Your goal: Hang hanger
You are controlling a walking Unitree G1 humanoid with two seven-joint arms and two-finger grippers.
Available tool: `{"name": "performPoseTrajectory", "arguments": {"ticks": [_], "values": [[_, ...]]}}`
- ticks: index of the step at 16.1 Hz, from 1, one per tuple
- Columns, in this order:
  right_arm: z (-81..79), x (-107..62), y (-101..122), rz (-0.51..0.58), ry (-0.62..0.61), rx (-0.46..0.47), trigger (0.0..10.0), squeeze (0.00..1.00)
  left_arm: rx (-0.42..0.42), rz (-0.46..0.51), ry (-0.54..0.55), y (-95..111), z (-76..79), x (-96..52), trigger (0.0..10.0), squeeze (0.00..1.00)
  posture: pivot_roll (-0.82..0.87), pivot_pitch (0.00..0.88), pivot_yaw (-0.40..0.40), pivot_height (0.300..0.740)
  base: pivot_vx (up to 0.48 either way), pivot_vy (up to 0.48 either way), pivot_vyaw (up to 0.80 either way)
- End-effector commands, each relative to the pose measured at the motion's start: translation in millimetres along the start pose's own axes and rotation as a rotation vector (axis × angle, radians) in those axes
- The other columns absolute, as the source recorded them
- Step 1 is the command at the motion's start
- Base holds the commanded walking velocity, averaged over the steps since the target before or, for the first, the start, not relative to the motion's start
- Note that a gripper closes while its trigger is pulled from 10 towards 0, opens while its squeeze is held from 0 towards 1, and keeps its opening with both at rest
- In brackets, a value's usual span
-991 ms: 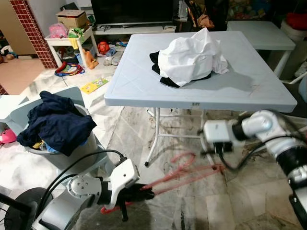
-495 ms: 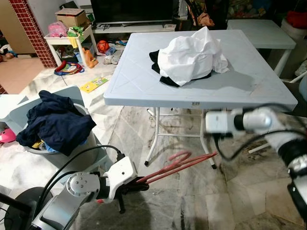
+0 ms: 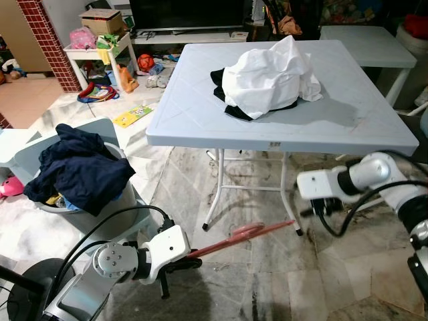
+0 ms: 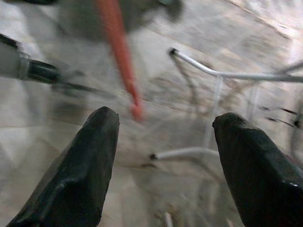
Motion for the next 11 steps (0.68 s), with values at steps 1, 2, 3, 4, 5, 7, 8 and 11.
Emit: {"name": "performPoseTrajectory", "arguments": {"ticks": [1, 2, 3, 4, 5, 7, 8, 11], "values": [[-1.4, 1.8, 9, 0.031, 0.031, -0.033, 10.0, 0.00, 0.025, 0.006, 0.015, 4, -5.2, -0.1, 10.0, 0.00, -0.08, 0.000, 0.039, 0.740, 0.000, 0.000, 0.00], [-7.4, 4.3, 8, 0.032, 0.065, -0.034, 10.0, 0.00, 0.040, 0.007, 0.025, 4, -7.1, 0.4, 10.0, 0.00, -0.08, 0.000, 0.039, 0.740, 0.000, 0.000, 0.00], [-16.7, 9.6, 6, 0.033, 0.108, -0.039, 10.0, 0.00, 0.060, 0.017, 0.057, 8, -13.6, 1.6, 10.0, 0.00, -0.08, 0.000, 0.038, 0.740, 0.000, 0.000, 0.00], [-17.3, 11.2, 7, 0.040, 0.107, -0.040, 10.0, 0.00, 0.071, 0.024, 0.075, 10, -16.8, 2.1, 10.0, 0.00, -0.08, 0.000, 0.038, 0.740, 0.000, 0.000, 0.00], [-15.7, 13.5, 10, 0.054, 0.088, -0.038, 10.0, 0.00, 0.075, 0.035, 0.093, 12, -20.0, 2.9, 10.0, 0.00, -0.08, 0.000, 0.038, 0.740, 0.000, 0.000, 0.00], [-14.5, 18.2, 16, 0.093, 0.063, -0.031, 10.0, 0.00, 0.086, 0.066, 0.130, 20, -26.0, 5.5, 10.0, 0.00, -0.08, 0.000, 0.038, 0.740, 0.000, 0.000, 0.00], [-12.6, 21.0, 21, 0.120, 0.039, -0.023, 10.0, 0.00, 0.088, 0.077, 0.133, 22, -26.1, 7.4, 10.0, 0.00, -0.08, 0.000, 0.038, 0.740, 0.000, 0.000, 0.00], [-5.7, 22.5, 29, 0.156, -0.023, -0.034, 10.0, 0.00, 0.089, 0.090, 0.095, 24, -17.6, 13.1, 10.0, 0.00, -0.08, 0.000, 0.037, 0.740, 0.000, 0.000, 0.00]]}}
Point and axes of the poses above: a point about 5 cm out from each wrist's last joint towards the gripper, its own x axis pointing out of the wrist towards the gripper, its own y axis along the axis of the wrist's last joint, z = x × y, the point moved 4 cm from there along x, pointing out of the wrist towards the gripper, and after that the axes turned 7 degrees about x, right-handed, at the moved point
